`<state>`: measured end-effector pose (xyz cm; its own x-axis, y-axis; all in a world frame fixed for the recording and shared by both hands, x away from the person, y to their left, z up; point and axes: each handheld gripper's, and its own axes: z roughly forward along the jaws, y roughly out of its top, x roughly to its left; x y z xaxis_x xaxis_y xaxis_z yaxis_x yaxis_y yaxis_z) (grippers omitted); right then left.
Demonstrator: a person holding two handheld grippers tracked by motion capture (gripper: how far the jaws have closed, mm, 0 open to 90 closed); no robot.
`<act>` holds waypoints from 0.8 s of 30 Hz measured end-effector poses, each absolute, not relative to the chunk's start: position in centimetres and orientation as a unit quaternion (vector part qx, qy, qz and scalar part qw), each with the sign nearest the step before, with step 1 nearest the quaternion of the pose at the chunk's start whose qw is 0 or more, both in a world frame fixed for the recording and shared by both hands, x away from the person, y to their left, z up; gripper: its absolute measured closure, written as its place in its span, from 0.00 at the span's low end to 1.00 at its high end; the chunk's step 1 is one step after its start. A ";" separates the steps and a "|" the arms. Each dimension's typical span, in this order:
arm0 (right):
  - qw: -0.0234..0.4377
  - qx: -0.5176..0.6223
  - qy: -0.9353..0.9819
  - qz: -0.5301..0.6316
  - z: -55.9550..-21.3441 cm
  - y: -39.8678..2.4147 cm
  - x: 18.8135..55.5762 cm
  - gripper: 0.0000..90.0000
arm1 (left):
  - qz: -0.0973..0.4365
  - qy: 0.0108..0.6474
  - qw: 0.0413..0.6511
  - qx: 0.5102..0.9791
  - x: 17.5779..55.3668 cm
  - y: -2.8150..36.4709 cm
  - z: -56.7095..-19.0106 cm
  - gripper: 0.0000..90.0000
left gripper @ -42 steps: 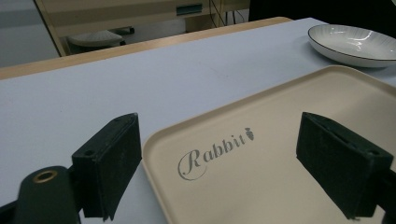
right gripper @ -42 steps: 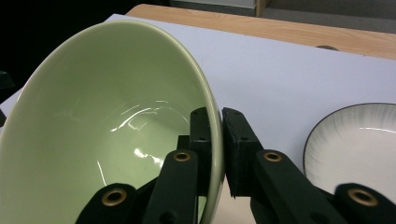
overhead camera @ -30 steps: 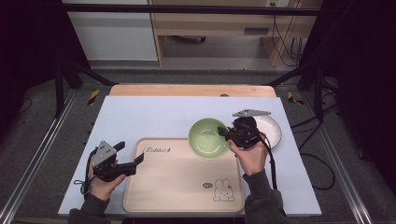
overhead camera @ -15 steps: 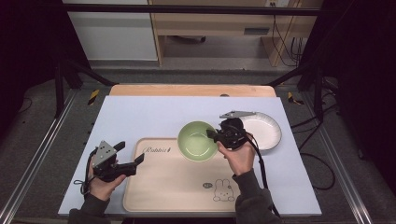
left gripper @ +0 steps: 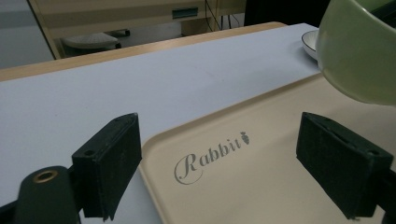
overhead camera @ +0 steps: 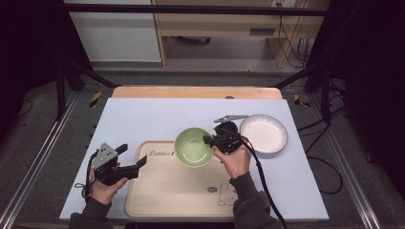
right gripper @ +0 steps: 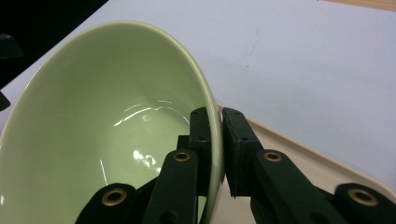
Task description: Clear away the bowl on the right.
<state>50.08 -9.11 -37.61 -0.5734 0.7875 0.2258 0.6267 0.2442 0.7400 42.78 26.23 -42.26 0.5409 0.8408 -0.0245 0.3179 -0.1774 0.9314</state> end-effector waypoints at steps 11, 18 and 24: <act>0.088 0.452 0.789 0.407 -39.2 -8.0 49.8 0.92 | 0.266 0.395 0.497 0.725 42.6 26.1 -42.1 0.15; 0.078 0.459 0.790 0.398 -40.6 -7.9 50.3 0.92 | 0.269 0.396 0.500 0.722 42.5 26.2 -42.0 0.15; 0.069 0.464 0.793 0.390 -41.8 -7.8 50.7 0.92 | 0.269 0.396 0.501 0.721 42.5 26.2 -42.0 0.15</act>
<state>50.70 -7.75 -41.77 -0.5608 0.7885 0.2525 0.6811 0.2659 0.6822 42.48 26.18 -41.97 0.5417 0.8406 -0.0081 0.3015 -0.1853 0.9353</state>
